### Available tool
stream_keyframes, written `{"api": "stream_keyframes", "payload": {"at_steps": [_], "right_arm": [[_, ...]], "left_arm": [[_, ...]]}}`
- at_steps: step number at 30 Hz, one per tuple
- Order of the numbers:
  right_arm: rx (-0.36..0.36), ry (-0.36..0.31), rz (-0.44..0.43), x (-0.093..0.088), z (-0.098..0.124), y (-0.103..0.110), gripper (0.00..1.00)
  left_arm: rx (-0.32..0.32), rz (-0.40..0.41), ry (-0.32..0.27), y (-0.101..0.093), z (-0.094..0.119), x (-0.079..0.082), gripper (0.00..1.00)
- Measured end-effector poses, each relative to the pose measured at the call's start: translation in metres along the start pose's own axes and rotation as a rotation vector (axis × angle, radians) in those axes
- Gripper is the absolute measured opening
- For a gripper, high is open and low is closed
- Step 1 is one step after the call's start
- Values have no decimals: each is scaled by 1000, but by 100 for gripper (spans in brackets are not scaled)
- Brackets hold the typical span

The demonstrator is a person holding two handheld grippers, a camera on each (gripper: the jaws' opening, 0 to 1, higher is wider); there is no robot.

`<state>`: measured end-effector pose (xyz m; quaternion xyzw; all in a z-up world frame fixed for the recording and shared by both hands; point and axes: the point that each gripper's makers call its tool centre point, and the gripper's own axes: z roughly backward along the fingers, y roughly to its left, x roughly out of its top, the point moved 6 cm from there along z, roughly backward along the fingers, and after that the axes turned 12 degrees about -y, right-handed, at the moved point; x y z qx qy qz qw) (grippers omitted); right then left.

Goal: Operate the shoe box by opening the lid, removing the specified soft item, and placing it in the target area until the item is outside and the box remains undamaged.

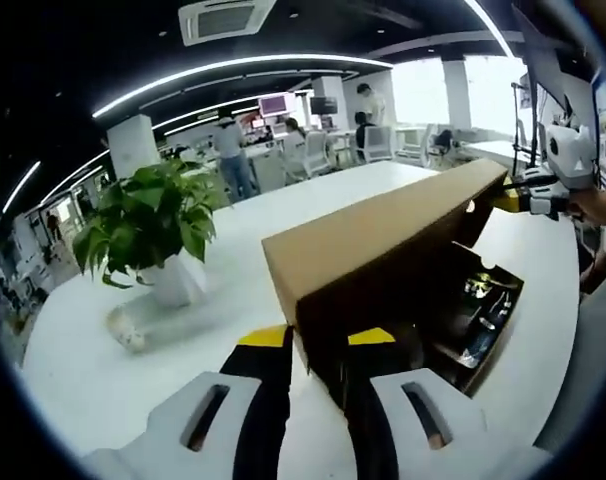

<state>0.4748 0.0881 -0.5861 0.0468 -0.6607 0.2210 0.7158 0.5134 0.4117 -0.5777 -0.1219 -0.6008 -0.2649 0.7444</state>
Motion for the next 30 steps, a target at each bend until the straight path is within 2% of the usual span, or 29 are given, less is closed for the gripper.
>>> {"api": "stream_keyframes", "payload": {"at_steps": [17, 30], "right_arm": [[-9, -3, 15, 5, -11, -9, 0], [-12, -11, 21, 6, -15, -13, 0]], "left_arm": [[40, -7, 3, 14, -12, 8, 4], [43, 27, -3, 20, -21, 13, 2]]}}
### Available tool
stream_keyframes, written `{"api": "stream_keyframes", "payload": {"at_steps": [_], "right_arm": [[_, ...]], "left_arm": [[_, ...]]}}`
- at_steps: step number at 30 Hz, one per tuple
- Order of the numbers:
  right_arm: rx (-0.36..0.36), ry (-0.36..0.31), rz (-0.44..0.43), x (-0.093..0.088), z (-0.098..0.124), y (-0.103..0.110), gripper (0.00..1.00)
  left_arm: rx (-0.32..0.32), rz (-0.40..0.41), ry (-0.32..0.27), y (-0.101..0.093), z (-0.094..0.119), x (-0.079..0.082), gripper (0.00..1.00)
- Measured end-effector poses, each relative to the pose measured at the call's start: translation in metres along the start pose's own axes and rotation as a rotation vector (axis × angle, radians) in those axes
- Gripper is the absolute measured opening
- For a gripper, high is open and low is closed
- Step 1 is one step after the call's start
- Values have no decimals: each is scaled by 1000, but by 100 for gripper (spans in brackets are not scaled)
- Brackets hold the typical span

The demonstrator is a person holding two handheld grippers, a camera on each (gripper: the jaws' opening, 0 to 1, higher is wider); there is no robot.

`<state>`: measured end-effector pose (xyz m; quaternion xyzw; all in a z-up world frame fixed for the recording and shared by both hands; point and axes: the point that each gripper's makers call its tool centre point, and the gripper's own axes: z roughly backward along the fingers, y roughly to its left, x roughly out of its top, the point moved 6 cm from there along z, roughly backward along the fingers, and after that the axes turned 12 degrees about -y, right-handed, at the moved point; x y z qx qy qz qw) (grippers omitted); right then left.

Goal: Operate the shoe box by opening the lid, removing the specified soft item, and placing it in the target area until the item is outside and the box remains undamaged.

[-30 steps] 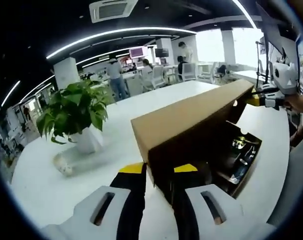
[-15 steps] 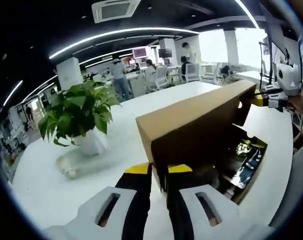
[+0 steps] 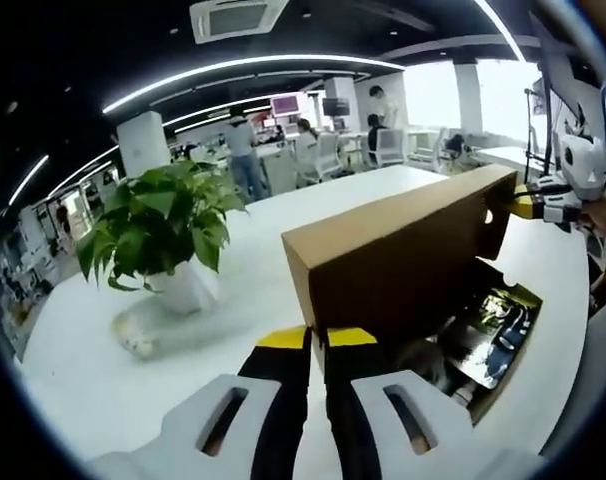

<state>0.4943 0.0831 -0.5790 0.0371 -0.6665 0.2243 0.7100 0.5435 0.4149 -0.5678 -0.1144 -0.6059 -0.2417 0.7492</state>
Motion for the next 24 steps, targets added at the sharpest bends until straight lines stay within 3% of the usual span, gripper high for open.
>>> {"api": "stream_keyframes", "payload": {"at_steps": [10, 24], "right_arm": [[5, 4, -2, -5, -2, 0, 4], [12, 71, -24, -32, 1, 3, 8]], "left_arm": [[10, -9, 4, 2, -7, 3, 1], [1, -10, 12, 6, -16, 7, 1]]}}
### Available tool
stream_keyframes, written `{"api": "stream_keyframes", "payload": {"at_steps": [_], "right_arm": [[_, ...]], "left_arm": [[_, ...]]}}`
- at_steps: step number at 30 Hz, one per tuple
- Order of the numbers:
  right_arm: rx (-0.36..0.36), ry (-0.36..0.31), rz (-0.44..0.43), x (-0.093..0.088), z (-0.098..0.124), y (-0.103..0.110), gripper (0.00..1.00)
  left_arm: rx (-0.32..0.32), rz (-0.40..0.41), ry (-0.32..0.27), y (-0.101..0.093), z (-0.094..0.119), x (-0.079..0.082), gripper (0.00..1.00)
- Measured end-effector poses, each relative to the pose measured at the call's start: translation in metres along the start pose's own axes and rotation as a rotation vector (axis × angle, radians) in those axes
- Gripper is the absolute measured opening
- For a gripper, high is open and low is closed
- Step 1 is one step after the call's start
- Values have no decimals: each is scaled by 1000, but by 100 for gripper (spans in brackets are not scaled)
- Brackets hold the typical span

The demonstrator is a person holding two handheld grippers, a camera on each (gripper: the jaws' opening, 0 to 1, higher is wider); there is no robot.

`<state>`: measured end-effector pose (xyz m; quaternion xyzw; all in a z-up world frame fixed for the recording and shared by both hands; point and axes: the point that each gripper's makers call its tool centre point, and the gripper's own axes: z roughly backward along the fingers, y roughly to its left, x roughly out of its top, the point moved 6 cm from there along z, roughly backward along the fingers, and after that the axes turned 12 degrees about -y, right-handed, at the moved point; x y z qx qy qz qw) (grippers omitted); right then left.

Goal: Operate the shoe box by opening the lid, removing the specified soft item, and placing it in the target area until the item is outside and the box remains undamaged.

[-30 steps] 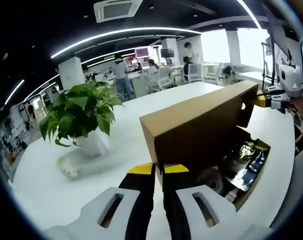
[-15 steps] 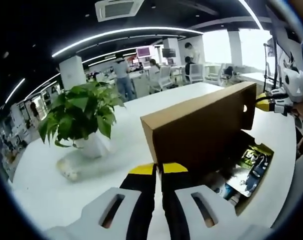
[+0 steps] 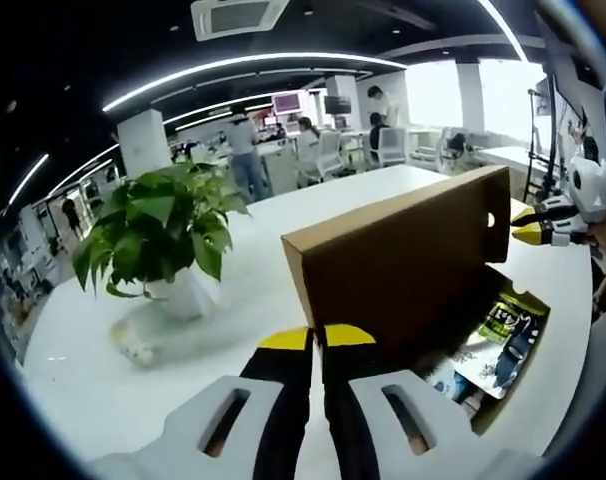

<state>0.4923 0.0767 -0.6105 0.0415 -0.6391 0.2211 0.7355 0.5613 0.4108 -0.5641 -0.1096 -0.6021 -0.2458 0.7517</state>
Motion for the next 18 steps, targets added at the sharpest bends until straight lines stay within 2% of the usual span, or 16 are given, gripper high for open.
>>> {"api": "stream_keyframes", "payload": {"at_steps": [12, 18], "right_arm": [[13, 86, -31, -29, -9, 4, 7], [14, 100, -34, -35, -11, 6, 6]], "left_arm": [[-5, 5, 6, 4, -10, 3, 1], [-10, 0, 14, 5, -13, 3, 1]]}}
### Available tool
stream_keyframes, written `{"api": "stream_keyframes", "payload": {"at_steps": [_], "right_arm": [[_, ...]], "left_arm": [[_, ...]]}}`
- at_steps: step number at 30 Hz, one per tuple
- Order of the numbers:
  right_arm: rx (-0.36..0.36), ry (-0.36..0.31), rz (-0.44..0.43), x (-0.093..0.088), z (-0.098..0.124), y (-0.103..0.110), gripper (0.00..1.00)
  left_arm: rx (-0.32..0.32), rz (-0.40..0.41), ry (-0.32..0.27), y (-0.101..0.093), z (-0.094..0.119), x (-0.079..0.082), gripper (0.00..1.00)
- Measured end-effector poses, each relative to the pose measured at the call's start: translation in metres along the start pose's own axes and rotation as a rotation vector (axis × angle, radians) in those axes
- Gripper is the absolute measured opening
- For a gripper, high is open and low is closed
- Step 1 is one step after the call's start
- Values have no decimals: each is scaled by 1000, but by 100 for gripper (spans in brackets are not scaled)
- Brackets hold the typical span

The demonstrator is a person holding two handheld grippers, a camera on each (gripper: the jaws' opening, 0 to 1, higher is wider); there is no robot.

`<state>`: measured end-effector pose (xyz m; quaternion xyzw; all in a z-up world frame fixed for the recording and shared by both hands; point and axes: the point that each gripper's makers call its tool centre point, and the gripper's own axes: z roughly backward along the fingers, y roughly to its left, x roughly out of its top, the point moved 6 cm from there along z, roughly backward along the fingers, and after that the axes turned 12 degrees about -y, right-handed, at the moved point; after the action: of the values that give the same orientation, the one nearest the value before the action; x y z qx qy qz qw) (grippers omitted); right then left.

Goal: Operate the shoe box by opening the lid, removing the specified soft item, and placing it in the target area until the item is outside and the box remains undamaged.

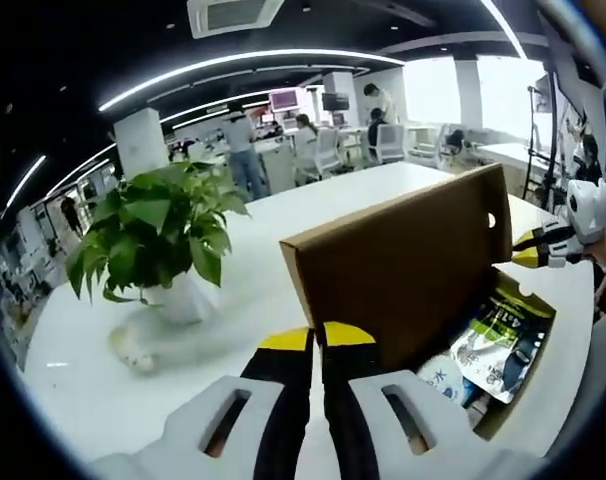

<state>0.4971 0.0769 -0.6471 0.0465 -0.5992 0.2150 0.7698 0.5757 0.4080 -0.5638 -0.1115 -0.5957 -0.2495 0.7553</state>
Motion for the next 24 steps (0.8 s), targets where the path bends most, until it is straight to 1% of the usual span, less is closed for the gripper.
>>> {"api": "stream_keyframes", "payload": {"at_steps": [6, 10, 11, 15, 16, 20, 24], "right_arm": [[-5, 10, -1, -4, -6, -2, 4], [1, 22, 11, -6, -11, -2, 0], [2, 32, 11, -7, -12, -2, 0], [4, 29, 10, -7, -13, -3, 0], [5, 28, 30, -7, -13, -3, 0], [14, 27, 38, -7, -13, -4, 0], [16, 28, 41, -7, -13, -4, 0]], "left_arm": [[-5, 8, 4, 2, -4, 1, 1], [-9, 8, 12, 3, -8, 1, 1], [-9, 9, 13, 3, -8, 1, 1], [-8, 12, 12, 4, -10, 1, 1], [-8, 13, 11, 4, -11, 1, 1], [-8, 36, 7, 5, -11, 1, 1], [-4, 38, -1, 4, -12, 1, 2]]}}
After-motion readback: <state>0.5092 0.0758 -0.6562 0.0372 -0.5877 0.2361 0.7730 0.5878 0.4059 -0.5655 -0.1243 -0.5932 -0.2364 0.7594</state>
